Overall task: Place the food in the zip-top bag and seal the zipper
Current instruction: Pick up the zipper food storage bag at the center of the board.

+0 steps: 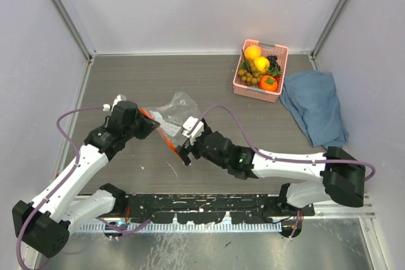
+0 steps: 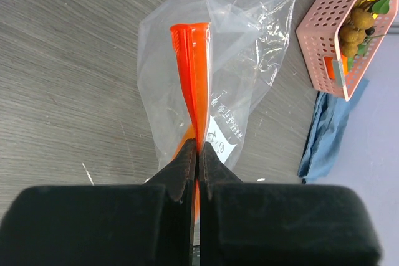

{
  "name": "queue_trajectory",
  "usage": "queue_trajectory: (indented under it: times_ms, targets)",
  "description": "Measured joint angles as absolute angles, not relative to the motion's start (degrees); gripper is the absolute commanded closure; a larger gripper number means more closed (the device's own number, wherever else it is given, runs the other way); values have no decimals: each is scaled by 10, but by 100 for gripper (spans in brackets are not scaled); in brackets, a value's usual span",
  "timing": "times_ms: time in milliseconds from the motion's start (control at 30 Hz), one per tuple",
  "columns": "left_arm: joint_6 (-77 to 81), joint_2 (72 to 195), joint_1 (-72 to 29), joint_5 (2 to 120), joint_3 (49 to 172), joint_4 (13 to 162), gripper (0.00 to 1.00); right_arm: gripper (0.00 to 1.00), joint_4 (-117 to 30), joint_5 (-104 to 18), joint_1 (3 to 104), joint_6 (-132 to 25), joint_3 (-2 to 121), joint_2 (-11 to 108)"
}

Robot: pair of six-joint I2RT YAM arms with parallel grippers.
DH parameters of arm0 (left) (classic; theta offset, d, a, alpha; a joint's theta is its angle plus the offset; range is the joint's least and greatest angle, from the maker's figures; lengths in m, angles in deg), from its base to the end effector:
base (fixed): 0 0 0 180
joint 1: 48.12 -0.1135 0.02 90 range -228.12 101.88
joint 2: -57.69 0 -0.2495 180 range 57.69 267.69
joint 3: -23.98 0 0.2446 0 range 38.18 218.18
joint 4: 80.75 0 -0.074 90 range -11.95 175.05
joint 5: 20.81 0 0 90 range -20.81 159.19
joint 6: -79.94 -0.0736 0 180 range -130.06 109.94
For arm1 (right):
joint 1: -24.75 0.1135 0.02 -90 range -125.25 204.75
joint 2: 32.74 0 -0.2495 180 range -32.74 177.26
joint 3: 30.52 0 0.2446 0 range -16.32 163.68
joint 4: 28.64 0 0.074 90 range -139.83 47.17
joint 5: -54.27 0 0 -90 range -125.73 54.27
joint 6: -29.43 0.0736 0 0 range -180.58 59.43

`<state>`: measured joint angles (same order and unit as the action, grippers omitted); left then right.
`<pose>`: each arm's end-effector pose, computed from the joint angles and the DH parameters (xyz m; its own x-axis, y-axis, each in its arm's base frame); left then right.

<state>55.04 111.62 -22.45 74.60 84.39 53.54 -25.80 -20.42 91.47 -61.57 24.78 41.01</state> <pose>0.2105 -0.0935 0.2496 -0.5715 -0.7272 -0.3802 -0.3632 0.6396 -0.6775 0.1451 0.2880 0.2366 -0.0926 -0.2579 -0.9617 -0.7872 0.6104 -0.0878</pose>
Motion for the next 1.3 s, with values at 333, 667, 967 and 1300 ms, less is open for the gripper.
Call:
queue_trajectory:
  times_ms: [333,667,967,1300]
  targets:
    - [588,1132,-205,765,844,544,100,11,-199,-113,954,-666,279,510]
    - [596,1134,-202,765,844,558,100,35,-177,-1,967,-714,290,554]
    - [586,1138,-200,762,844,562,76,78,-163,35,974,-740,295,562]
    - [546,1056,-200,744,817,574,44,91,-209,45,974,-680,340,561]
